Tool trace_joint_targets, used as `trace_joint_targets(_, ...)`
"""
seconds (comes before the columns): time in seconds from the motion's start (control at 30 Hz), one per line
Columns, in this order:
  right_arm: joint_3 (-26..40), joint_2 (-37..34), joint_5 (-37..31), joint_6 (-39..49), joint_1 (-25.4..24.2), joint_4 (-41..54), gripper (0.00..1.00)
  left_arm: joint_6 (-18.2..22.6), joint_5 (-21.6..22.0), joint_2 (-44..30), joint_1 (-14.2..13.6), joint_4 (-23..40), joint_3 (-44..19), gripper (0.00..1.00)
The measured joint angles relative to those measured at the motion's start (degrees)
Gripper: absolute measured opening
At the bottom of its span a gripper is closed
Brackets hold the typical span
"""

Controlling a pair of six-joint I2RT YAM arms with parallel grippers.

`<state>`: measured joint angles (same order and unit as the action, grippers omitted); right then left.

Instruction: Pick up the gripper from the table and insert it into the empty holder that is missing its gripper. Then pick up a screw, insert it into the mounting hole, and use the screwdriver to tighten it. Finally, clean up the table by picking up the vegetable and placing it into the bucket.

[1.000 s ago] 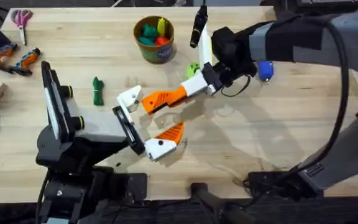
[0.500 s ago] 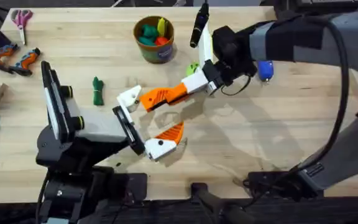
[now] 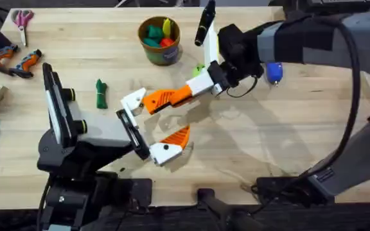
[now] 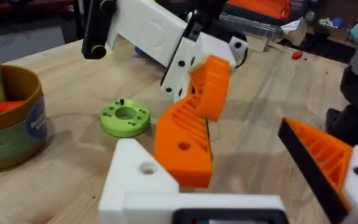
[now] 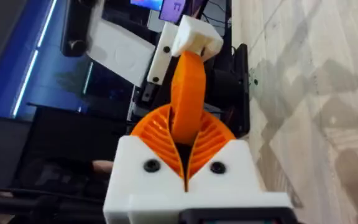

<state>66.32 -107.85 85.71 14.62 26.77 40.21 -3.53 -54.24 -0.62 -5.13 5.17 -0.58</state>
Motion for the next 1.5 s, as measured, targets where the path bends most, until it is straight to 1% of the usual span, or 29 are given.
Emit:
trace_joint_targets(0.33, 0.07, 0.0, -1.72, -1.61, 0.83, -1.35, 0.01, -0.22, 0.05, 0.0, 0.0, 0.0, 0.0, 0.985)
trace_joint_targets(0.4, 0.07, 0.0, -1.79, -2.39, 0.83, -2.57, 0.009, -0.24, 0.23, 0.0, 0.02, 0.0, 0.0, 0.985)
trace_joint_targets(0.43, 0.07, 0.0, -1.83, -4.03, 0.86, -5.41, 0.009, -0.4, 0.24, 0.0, 0.02, 0.0, 0.0, 0.985)
trace_joint_targets(0.5, 0.09, 0.0, -1.85, -5.58, 0.95, -7.53, 0.009, -0.42, 0.49, 0.0, 0.02, -0.01, 0.0, 0.985)
trace_joint_targets(0.7, 0.09, 0.0, -1.85, -10.75, 1.57, -11.73, 0.009, -0.42, 1.71, 0.0, 0.18, -0.07, 0.0, 0.985)
trace_joint_targets(1.03, 0.11, 0.0, -1.94, -16.34, 2.05, -12.49, 0.009, -0.68, 1.84, 0.0, 0.2, -0.07, 0.0, 0.985)
trace_joint_targets(1.5, 0.11, 0.0, -2.14, -18.16, 2.51, -14.55, 0.009, -0.84, 1.2, 0.0, 0.17, 0.02, -0.02, 0.985)
